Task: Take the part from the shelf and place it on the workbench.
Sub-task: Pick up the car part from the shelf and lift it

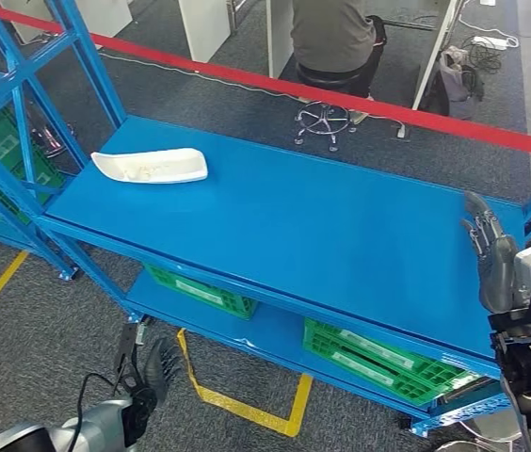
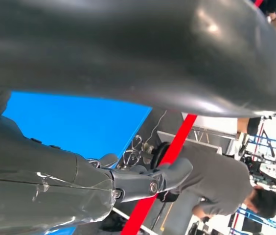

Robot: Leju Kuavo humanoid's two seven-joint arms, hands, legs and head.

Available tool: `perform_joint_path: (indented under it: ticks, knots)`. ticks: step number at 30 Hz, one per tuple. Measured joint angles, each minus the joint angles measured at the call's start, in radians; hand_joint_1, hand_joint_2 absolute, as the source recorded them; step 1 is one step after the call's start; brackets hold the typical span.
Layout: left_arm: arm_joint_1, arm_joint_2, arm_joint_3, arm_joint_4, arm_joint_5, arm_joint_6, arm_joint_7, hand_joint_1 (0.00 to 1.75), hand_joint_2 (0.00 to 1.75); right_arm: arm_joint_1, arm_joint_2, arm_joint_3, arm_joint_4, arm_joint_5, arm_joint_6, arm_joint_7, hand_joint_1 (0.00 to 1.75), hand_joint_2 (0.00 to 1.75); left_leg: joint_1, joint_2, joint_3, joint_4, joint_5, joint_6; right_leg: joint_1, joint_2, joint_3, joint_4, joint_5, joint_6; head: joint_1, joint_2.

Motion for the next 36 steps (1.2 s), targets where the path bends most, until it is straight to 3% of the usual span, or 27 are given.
perform_joint_path:
  ticks: [1,4,5,6,7,9,11,13,16,28,30,32,35,36]
  knots:
    - [0.000,-0.001,0.000,0.000,0.000,0.000,0.000,0.00,0.00,-0.002,-0.001,0.002,0.001,0.000,0.000,0.000,0.00,0.00,0.004,-0.003,0.006,-0.006,0.002,0.003,0.000,0.007,-0.018,0.040,-0.024,0.004,0.004,0.000]
    - [0.000,-0.002,0.000,0.000,0.000,0.000,0.000,0.00,0.00,-0.005,-0.004,0.007,0.008,0.000,0.004,0.005,0.00,0.00,0.006,-0.015,0.011,-0.008,0.001,0.008,-0.001,0.025,-0.120,0.254,-0.115,0.011,0.017,0.000]
    - [0.001,-0.003,0.000,0.000,-0.001,0.000,0.000,0.00,0.00,-0.005,-0.004,0.008,0.011,0.000,0.007,0.009,0.00,0.00,0.006,-0.020,0.011,-0.007,0.001,0.009,-0.001,0.026,-0.144,0.296,-0.122,0.012,0.018,0.000]
    - [0.002,-0.003,0.000,0.000,-0.001,0.000,0.000,0.00,0.00,-0.006,-0.004,0.009,0.014,0.000,0.011,0.013,0.00,0.00,0.006,-0.025,0.012,-0.006,0.000,0.009,-0.002,0.026,-0.148,0.298,-0.109,0.013,0.018,0.000]
    - [0.003,-0.004,0.000,0.000,-0.001,0.000,0.000,0.00,0.00,-0.009,-0.004,0.011,0.018,0.000,0.016,0.017,0.00,0.00,0.006,-0.031,0.014,-0.004,-0.002,0.007,-0.002,0.027,-0.130,0.254,-0.075,0.013,0.019,0.000]
    - [0.003,-0.006,0.000,0.000,-0.001,0.000,0.000,0.00,0.00,-0.019,-0.004,0.015,0.025,0.001,0.028,0.026,0.00,0.00,0.007,-0.041,0.017,0.002,-0.007,0.003,-0.004,0.036,-0.056,0.094,0.002,0.009,0.019,0.000]
    - [0.001,-0.006,0.000,0.000,-0.001,0.000,0.000,0.00,0.00,-0.031,-0.004,0.023,0.033,0.005,0.039,0.033,0.00,0.00,0.006,-0.049,0.011,0.010,-0.010,-0.004,-0.004,0.049,-0.004,-0.008,0.031,0.001,0.020,0.000]
    - [0.002,-0.006,0.000,0.000,-0.001,-0.001,0.000,0.00,0.00,-0.038,-0.004,0.031,0.042,0.007,0.048,0.038,0.00,0.00,0.006,-0.052,0.004,0.013,-0.009,-0.010,-0.001,0.050,0.004,-0.022,0.028,-0.006,0.020,0.000]
    - [0.005,-0.005,0.000,0.000,-0.001,-0.002,0.000,0.00,0.00,-0.045,-0.004,0.042,0.053,0.008,0.054,0.041,0.00,0.00,0.007,-0.054,0.003,0.014,-0.011,-0.005,0.002,0.049,0.003,-0.025,0.029,-0.010,0.019,0.000]
    - [0.006,0.004,0.000,0.000,0.000,0.002,-0.003,0.00,0.00,-0.066,-0.004,0.076,0.076,0.013,0.038,0.024,0.00,0.00,0.008,-0.053,0.002,0.012,-0.012,-0.001,0.004,0.049,0.005,-0.028,0.029,-0.009,0.016,0.000]
    - [0.006,0.004,0.000,0.000,0.000,0.003,-0.004,0.00,0.00,-0.068,-0.004,0.080,0.076,0.020,0.030,0.016,0.00,0.00,0.014,-0.053,0.013,-0.006,-0.007,-0.002,0.007,0.047,0.006,-0.028,0.023,-0.005,0.016,0.000]
    - [0.006,0.003,0.000,0.000,0.001,0.004,-0.005,0.00,0.00,-0.071,-0.004,0.083,0.075,0.023,0.024,0.010,0.00,0.00,0.023,-0.053,0.030,-0.026,-0.002,-0.003,0.008,0.044,-0.019,0.033,-0.011,0.003,0.020,0.000]
    - [0.008,0.002,0.000,0.000,0.001,0.004,-0.007,0.00,0.00,-0.070,-0.004,0.089,0.075,0.023,0.021,0.008,0.00,0.00,0.027,-0.058,0.037,-0.029,-0.004,-0.004,-0.003,0.040,-0.123,0.241,-0.098,0.018,0.027,0.000]
    - [0.010,0.002,0.000,0.000,0.001,0.004,-0.007,0.00,0.00,-0.068,-0.004,0.091,0.076,0.023,0.021,0.008,0.00,0.00,0.028,-0.063,0.038,-0.028,-0.005,-0.006,-0.008,0.039,-0.144,0.276,-0.104,0.023,0.027,0.000]
